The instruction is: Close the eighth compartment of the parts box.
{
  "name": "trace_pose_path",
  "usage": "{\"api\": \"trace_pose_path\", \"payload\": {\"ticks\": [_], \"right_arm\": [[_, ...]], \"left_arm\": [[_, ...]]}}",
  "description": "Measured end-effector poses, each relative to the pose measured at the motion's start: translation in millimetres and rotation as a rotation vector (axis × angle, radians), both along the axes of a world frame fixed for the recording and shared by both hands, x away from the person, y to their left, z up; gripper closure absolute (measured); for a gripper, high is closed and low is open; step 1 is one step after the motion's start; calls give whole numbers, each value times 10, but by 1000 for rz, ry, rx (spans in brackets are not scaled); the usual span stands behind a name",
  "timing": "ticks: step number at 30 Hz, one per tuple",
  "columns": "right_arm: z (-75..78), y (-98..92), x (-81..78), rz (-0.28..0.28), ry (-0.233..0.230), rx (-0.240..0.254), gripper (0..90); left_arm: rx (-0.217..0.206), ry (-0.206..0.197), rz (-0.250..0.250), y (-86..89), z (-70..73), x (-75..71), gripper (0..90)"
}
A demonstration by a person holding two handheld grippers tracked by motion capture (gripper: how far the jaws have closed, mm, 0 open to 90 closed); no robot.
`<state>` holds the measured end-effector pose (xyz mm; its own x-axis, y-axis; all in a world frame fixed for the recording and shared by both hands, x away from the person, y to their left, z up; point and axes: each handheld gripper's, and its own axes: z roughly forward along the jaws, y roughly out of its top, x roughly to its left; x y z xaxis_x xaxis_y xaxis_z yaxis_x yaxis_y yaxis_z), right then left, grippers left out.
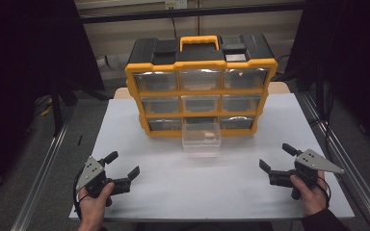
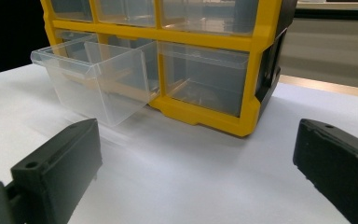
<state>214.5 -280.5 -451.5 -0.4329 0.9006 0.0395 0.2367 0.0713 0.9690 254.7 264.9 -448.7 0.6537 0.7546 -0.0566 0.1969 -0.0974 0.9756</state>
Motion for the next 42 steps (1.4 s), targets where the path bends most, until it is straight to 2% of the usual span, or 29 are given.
{"api": "trace_pose_path", "payload": {"ticks": [4, 14, 22, 24, 29, 31, 32, 34, 35, 36, 39, 42], "right_arm": [[0, 33, -3, 18, 27, 3, 3], [10, 117, -28, 82, 30, 4, 1], [13, 175, -36, 116, 33, 26, 1], [16, 201, -34, 127, 36, 16, 3], [18, 269, -33, 167, 53, 7, 7], [24, 329, -37, 192, 55, 11, 11], [28, 346, -38, 198, 56, 9, 12], [32, 362, -44, 199, 58, 5, 15], [37, 396, -55, 212, 59, 9, 24], [42, 413, -59, 221, 64, 12, 28], [60, 456, -60, 235, 63, 28, 27], [59, 524, -54, 275, 77, 39, 17]], "left_arm": [[-14, 10, -5, -11, 5, 1, 30], [-8, 15, 6, -12, 4, 16, 30], [-6, 18, 7, -30, 2, 17, 30], [-1, 20, 8, -25, 1, 8, 30], [1, 15, 6, -17, 5, 6, 30], [20, 7, 5, -13, 6, 3, 30], [9, 8, 7, -22, 5, -3, 30], [12, 3, 12, -24, 10, -10, 30], [22, -2, 4, -18, 15, -12, 30], [9, 1, 3, -30, 12, -20, 30], [5, 1, 4, -36, 9, -21, 30], [26, -5, 16, -41, 8, -23, 30]]}}
